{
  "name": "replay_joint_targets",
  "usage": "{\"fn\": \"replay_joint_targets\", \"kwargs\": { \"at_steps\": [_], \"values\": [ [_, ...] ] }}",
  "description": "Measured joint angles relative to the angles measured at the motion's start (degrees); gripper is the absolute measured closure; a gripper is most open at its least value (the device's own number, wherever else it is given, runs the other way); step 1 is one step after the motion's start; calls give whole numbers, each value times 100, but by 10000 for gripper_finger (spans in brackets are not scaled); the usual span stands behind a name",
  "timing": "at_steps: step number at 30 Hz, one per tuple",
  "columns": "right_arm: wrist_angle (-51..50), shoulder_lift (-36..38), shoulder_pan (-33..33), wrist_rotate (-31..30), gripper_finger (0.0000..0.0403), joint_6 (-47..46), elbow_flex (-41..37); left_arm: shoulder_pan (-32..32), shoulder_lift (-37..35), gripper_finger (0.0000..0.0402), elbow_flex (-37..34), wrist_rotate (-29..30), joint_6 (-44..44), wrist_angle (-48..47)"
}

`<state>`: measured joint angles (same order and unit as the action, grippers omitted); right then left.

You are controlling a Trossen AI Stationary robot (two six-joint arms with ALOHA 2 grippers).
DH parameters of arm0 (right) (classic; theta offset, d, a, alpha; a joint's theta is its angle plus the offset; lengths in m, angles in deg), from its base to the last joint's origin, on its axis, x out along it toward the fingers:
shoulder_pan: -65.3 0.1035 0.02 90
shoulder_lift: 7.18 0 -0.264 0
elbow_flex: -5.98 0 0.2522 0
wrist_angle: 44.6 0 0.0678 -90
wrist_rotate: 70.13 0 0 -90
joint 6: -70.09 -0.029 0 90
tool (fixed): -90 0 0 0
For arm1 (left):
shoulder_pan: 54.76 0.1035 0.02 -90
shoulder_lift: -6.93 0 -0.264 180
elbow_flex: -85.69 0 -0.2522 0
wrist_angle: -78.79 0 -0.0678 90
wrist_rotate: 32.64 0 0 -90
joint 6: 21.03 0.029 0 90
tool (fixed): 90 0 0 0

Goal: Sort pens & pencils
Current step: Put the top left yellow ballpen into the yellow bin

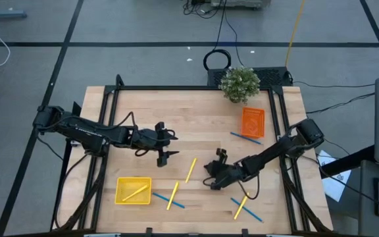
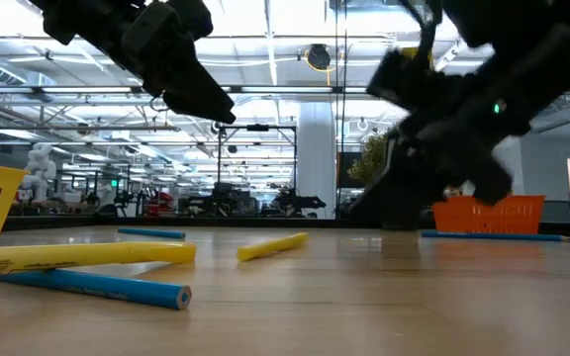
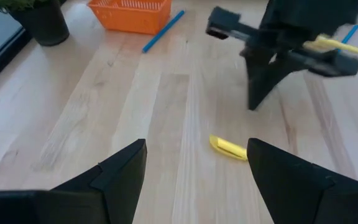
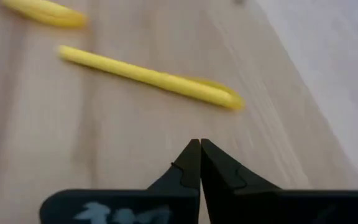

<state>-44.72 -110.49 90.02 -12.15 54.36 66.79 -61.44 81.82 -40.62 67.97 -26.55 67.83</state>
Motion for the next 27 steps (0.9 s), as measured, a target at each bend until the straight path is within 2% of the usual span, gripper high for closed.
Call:
{"fn": "replay_joint_targets", "kwargs": {
  "at_steps": [3, 6, 12, 17, 23, 27],
  "values": [
    [193, 170, -174, 797, 399, 463, 10, 0, 0, 117, 0, 0, 1, 54],
    [268, 288, -381, 1310, 371, 534, 10, 0, 0, 117, 0, 0, 2, 70],
    [397, 282, -598, 1428, 270, 552, 9, 0, 9, 117, 0, 40, -338, 60],
    [595, 300, -672, 1421, 210, 501, 10, 36, 703, 117, -3, -158, -928, 299],
    [280, 606, -755, 1383, 200, 277, 11, 321, 1923, 117, 4, -307, -2038, 1447],
    [-120, 969, -714, 1398, 209, 246, 11, 462, 2325, 117, 9, -309, -2648, 1865]
  ]
}}
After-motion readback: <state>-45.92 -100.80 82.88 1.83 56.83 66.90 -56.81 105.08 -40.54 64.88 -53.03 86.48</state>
